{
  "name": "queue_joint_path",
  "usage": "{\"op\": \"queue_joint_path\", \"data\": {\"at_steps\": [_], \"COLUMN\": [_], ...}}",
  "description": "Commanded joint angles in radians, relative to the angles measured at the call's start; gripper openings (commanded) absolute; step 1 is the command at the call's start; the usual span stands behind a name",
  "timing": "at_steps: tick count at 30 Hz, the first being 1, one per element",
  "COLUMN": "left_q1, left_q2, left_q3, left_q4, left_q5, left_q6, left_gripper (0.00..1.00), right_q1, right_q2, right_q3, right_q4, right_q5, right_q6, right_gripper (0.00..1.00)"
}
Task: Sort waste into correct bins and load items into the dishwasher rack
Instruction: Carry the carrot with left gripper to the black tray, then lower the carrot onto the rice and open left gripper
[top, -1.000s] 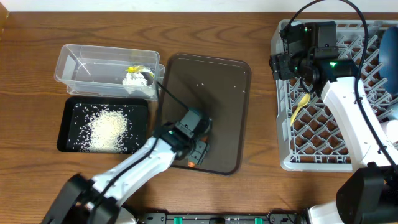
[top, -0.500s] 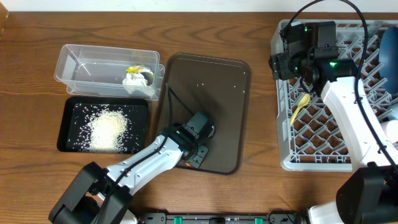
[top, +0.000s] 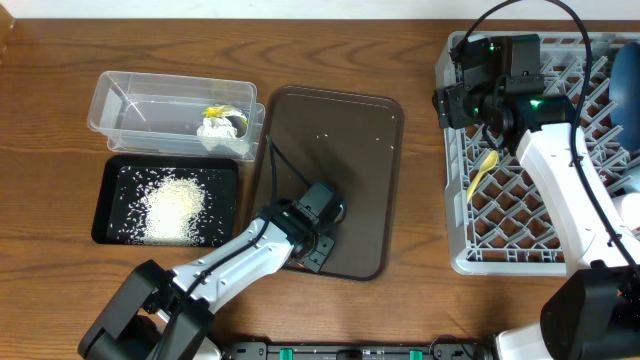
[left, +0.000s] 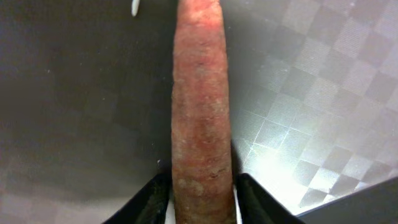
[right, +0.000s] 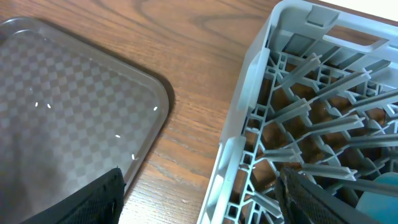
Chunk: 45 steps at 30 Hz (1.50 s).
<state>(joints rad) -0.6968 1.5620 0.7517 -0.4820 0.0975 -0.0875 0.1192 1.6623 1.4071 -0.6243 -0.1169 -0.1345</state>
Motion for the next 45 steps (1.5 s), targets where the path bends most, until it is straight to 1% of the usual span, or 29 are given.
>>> {"op": "queue_joint_path", "data": {"at_steps": [1,2,4,5,6,9,16,17,19,22,25,28,33,40,45], "left_q1": [-0.002,-0.002,0.0,0.002,0.009,0.043,0.207,0.241,0.309,0.422,0.539,0.644,0.783,0.91,0.966], "left_q2": [0.008,0.008,0.008,0.007,0.004,-0.016,-0.132,-0.158,-0.206,-0.271,-0.308,-0.304,-0.248,-0.137,-0.039], "left_q3": [-0.015,-0.015,-0.014,-0.013,-0.005,0.031,0.064,0.064,0.064,0.064,0.064,0.064,0.061,0.061,0.061], "left_q4": [0.004,0.006,0.014,0.015,0.011,-0.017,-0.027,-0.027,-0.026,-0.026,-0.026,-0.027,-0.031,-0.022,-0.014], "left_q5": [-0.013,-0.013,-0.013,-0.013,-0.013,-0.013,-0.013,-0.013,-0.022,-0.061,-0.066,-0.066,-0.065,-0.065,-0.065], "left_q6": [0.0,0.0,0.0,0.0,-0.004,-0.035,-0.037,-0.037,-0.037,-0.037,-0.043,-0.091,-0.229,-0.39,-0.499], "left_gripper": [0.34,0.27,0.2,0.19,0.14,0.1,0.1,0.13,0.14,0.14,0.14,0.14,0.14,0.14,0.15], "right_q1": [0.011,0.011,0.011,0.011,0.011,0.011,0.011,0.011,0.011,0.011,0.011,0.011,0.011,0.011,0.011], "right_q2": [0.009,0.009,0.009,0.009,0.009,0.009,0.009,0.009,0.009,0.009,0.009,0.009,0.009,0.009,0.009], "right_q3": [0.003,0.003,0.003,0.003,0.003,0.003,0.003,0.003,0.003,0.003,0.003,0.003,0.003,0.003,0.003], "right_q4": [-0.001,-0.001,-0.001,-0.001,-0.001,-0.002,-0.002,-0.002,-0.002,-0.004,-0.005,-0.005,-0.005,-0.009,-0.009], "right_q5": [-0.011,-0.011,-0.011,-0.011,-0.011,-0.011,0.013,0.013,0.013,0.013,0.013,0.013,0.013,0.013,0.012], "right_q6": [0.014,0.014,0.014,0.014,0.014,0.014,0.013,0.014,0.014,0.014,0.014,0.014,0.014,0.014,0.014], "right_gripper": [0.77,0.77,0.77,0.77,0.77,0.77,0.78,0.78,0.78,0.78,0.78,0.79,0.79,0.79,0.79]}}
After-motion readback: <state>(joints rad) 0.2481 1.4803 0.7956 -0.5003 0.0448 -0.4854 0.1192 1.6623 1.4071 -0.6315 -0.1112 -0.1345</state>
